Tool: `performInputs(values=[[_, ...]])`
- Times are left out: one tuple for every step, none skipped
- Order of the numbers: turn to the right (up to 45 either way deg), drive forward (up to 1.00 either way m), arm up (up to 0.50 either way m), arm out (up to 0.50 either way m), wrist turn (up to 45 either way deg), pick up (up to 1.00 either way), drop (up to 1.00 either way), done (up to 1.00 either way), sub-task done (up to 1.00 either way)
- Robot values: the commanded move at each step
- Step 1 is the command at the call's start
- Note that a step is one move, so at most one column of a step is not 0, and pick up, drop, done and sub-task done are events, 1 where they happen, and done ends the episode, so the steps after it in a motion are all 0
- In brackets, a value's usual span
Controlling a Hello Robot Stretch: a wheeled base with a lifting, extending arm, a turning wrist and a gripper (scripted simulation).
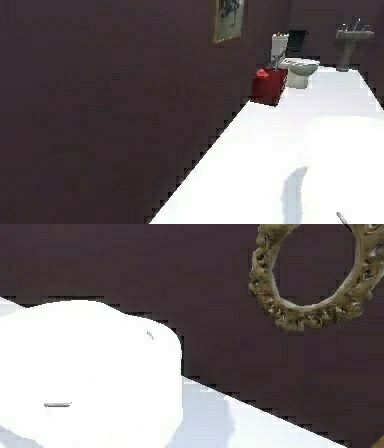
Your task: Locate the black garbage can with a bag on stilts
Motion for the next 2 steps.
performInputs(values=[[0.0,0.70,0.00,0.00,0.0,0.00,0.00,0.00,0.00],[30.0,0.00,0.00,0.00,0.0,0.00,0.00,0.00,0.00]])
